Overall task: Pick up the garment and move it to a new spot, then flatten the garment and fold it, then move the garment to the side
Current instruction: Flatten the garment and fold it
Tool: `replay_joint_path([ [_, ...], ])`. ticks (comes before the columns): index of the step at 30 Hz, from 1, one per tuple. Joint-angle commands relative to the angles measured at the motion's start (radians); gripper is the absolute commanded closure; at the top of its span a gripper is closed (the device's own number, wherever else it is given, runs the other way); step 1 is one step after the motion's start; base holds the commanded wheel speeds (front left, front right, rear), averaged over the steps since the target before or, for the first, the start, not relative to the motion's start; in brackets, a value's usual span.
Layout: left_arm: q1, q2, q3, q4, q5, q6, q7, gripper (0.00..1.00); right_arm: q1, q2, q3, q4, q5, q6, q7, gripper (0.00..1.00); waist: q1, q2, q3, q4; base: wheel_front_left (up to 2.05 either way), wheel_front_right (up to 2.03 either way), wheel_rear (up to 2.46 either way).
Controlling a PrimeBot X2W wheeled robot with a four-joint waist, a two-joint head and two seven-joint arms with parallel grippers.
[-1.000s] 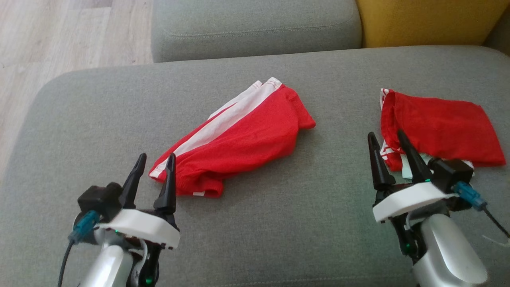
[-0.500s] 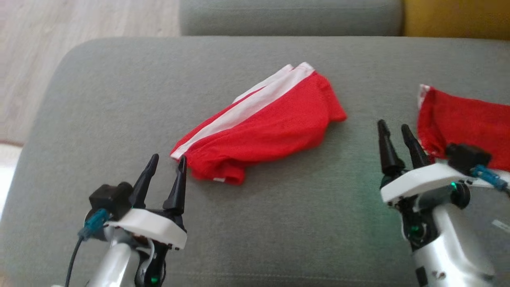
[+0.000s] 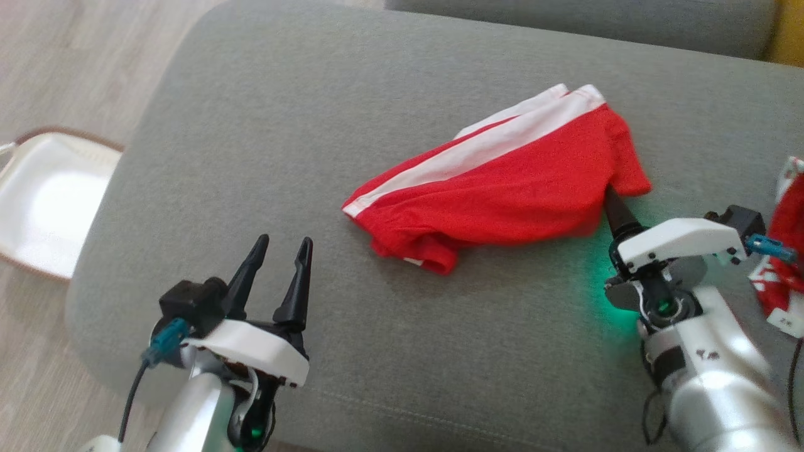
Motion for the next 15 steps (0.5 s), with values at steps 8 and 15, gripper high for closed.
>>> replay_joint_path([
  [8,-0.050,-0.013,0.056,-0.019,0.025,-0.016,-0.008,0.00,-0.238,0.008,-0.032,0.331,0.012,-0.001,0.000,0.00,0.0000,0.0000,0.030,0.091,0.00,0.00,0.00],
  [15,-0.063,-0.024,0.071,-0.016,0.029,-0.026,-0.008,0.00,-0.337,-0.007,-0.059,0.422,-0.044,-0.001,0.002,0.00,0.0000,0.0000,0.052,0.123,0.00,0.00,0.00],
])
